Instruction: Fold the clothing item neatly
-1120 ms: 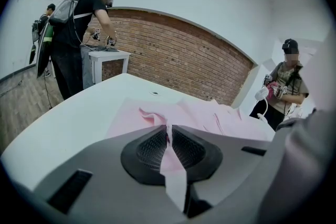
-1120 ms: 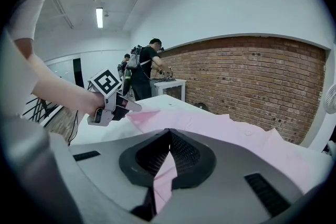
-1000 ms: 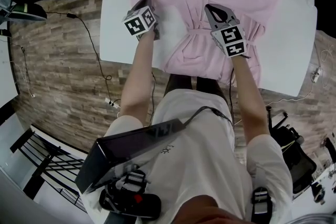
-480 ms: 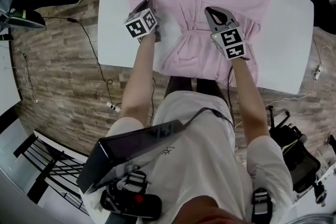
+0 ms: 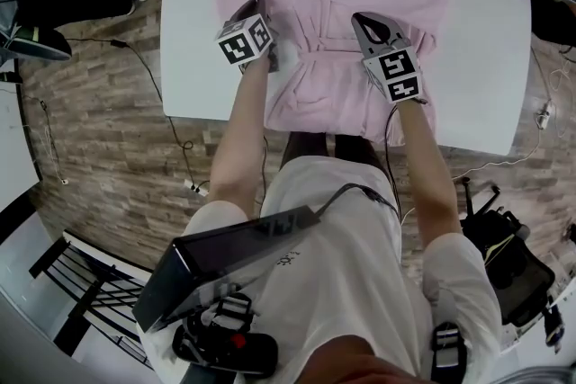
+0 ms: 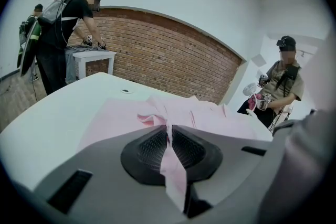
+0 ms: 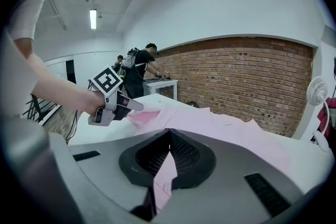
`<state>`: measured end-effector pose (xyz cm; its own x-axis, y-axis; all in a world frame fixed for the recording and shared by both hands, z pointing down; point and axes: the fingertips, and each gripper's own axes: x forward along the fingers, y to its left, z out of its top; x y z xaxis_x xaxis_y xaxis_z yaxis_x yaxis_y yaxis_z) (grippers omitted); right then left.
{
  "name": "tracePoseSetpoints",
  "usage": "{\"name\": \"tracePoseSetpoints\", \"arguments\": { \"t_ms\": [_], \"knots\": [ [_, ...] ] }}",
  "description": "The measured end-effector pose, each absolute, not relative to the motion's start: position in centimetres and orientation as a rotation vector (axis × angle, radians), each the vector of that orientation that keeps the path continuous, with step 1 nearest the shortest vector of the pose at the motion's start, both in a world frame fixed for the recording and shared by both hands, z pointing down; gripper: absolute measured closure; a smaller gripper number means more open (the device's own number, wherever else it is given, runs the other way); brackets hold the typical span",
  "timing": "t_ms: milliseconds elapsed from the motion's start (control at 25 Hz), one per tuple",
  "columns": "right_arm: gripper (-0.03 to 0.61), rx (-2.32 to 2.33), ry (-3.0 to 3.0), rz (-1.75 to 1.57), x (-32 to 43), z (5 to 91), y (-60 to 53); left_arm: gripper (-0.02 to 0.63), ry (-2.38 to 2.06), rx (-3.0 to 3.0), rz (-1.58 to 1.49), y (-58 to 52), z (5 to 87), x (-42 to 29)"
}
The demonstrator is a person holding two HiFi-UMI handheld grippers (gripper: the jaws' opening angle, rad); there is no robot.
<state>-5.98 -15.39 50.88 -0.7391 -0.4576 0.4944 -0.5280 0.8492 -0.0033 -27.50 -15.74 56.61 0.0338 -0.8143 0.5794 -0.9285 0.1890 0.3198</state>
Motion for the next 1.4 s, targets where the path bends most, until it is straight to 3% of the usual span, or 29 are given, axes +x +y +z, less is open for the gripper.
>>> {"name": "tracePoseSetpoints", "arguments": {
  "t_ms": [1400],
  "knots": [
    [0.574, 0.824, -2.510, 0.238, 0.6, 51.4, -17.3, 0.581, -1.659, 1.809, 0.229, -21.2, 55.9, -16.1]
  ]
}}
